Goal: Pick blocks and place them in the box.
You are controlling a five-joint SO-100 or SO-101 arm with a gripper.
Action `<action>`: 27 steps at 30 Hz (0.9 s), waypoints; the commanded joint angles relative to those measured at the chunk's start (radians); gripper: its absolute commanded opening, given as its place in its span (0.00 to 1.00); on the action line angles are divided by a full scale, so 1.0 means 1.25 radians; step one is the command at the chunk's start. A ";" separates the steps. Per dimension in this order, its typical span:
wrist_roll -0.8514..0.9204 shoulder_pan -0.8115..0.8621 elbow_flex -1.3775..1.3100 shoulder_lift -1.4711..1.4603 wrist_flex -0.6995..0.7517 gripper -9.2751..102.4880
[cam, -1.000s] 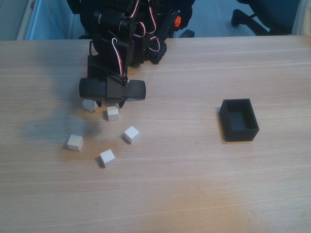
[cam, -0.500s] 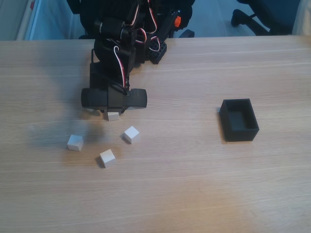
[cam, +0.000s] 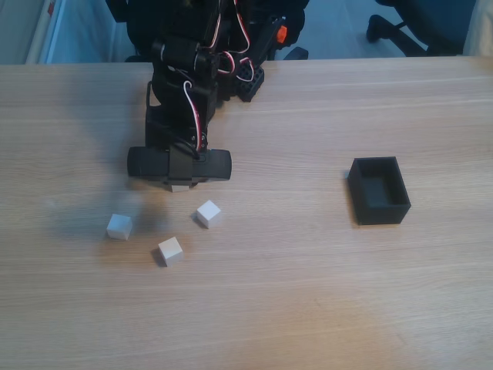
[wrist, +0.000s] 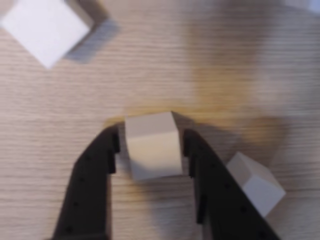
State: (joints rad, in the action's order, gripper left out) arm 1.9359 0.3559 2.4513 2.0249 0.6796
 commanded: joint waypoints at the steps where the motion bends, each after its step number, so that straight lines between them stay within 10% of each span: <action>1: -0.010 -0.002 -0.027 -0.002 -0.011 0.18; 16: -0.040 -0.050 -0.025 0.085 0.056 0.08; 27: -0.353 -0.422 -0.212 0.234 0.356 0.08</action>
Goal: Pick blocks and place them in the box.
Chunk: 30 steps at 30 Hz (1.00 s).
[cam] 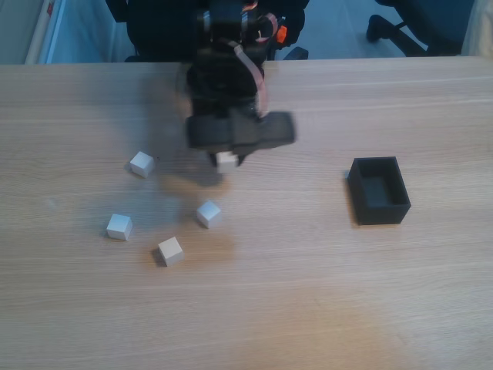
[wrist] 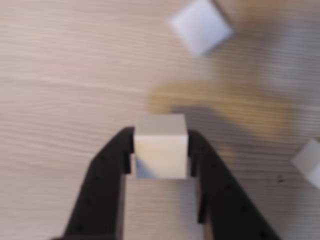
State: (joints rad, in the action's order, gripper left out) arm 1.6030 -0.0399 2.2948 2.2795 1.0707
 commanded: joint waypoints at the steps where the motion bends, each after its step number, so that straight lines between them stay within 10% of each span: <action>1: -0.123 -0.145 -0.107 0.029 0.045 0.08; 30: -0.471 -0.538 -0.627 -0.434 0.012 0.13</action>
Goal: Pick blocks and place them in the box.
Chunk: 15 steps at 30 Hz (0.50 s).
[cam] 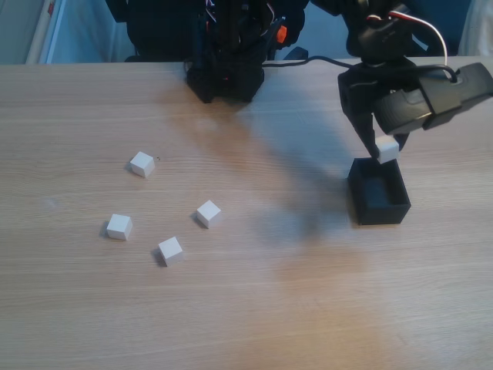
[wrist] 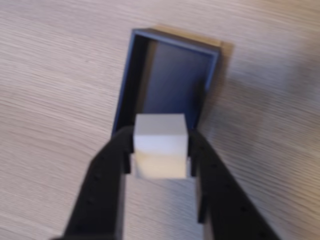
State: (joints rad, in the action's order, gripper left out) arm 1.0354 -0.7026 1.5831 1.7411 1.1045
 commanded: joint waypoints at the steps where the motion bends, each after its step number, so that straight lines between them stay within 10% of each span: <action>1: -0.025 -0.009 -0.061 -0.010 -0.018 0.14; 15: -0.027 0.017 -0.052 0.006 0.026 0.16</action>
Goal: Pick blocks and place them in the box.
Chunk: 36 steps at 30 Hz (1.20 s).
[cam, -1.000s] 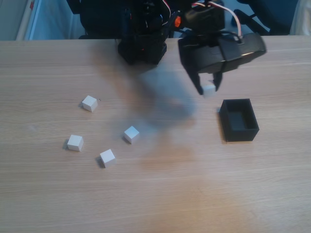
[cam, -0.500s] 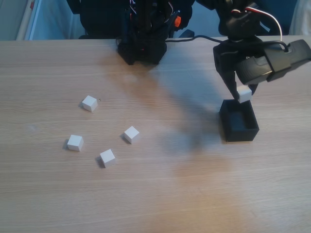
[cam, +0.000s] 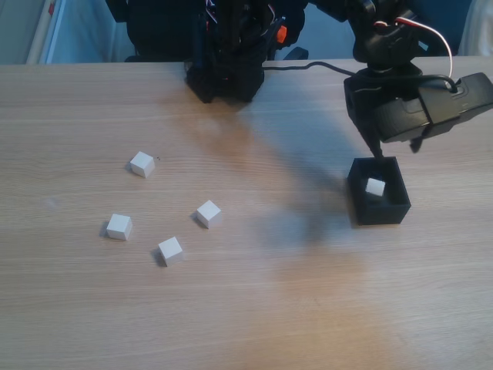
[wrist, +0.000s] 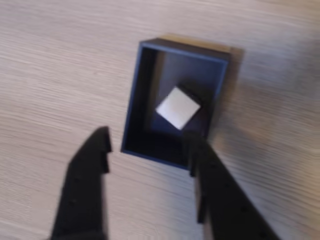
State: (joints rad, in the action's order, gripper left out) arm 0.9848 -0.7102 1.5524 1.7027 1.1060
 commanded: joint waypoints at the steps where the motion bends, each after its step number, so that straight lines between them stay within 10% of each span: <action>1: 0.016 0.038 -0.011 0.054 0.040 0.15; 18: 0.280 0.523 0.661 0.568 -0.048 0.21; 36: 0.526 0.641 0.843 0.523 -0.448 0.22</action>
State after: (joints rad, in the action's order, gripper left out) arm 1.6199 0.0721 2.6308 2.3869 0.5952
